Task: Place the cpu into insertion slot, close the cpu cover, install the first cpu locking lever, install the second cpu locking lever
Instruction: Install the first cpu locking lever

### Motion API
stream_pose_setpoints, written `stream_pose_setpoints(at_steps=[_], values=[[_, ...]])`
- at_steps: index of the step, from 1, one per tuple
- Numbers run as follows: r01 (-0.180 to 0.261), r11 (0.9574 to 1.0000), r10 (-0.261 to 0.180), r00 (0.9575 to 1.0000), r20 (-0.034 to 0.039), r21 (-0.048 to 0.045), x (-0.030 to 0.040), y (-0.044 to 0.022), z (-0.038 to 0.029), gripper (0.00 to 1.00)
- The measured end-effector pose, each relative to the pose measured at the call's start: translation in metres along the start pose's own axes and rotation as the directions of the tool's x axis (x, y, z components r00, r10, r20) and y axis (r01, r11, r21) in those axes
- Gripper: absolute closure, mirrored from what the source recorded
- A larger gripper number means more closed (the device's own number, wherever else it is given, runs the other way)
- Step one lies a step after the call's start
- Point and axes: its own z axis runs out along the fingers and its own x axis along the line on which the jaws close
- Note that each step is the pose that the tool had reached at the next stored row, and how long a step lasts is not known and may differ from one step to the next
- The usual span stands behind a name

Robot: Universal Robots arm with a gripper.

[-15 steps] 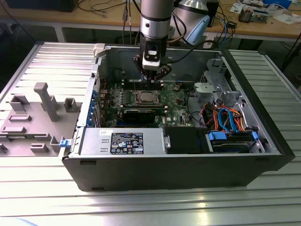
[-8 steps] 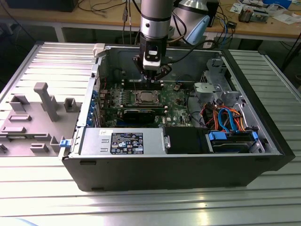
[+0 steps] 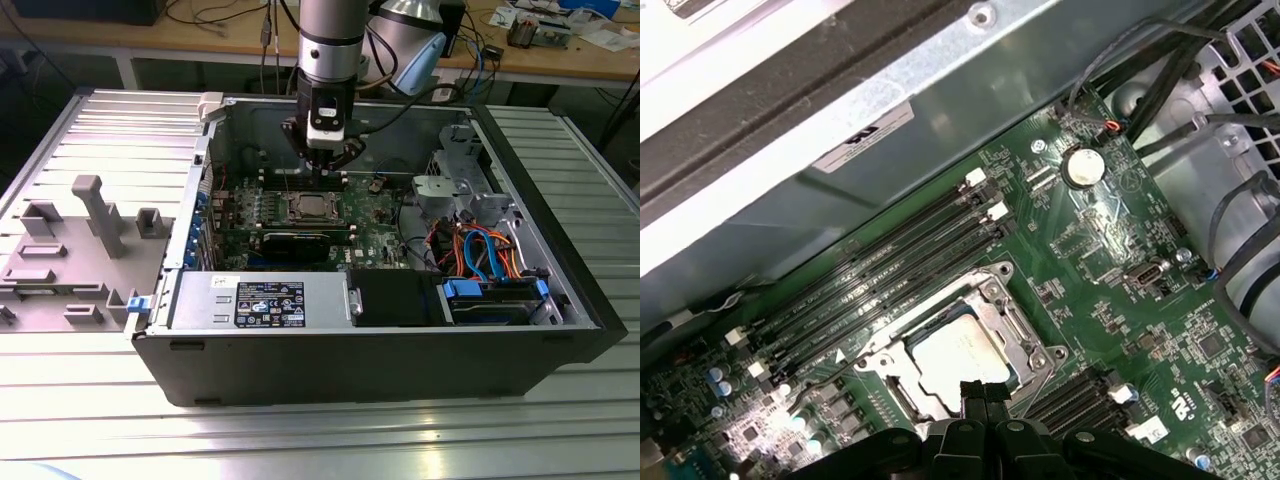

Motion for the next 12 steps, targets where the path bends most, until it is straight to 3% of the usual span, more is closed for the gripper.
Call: stream_pose_setpoints(at_steps=[12], values=[[0.072, 0.9974, -0.072, 0.9974, 0.0017, -0.0011, 0.0000, 0.0000, 0.0000, 0.89]])
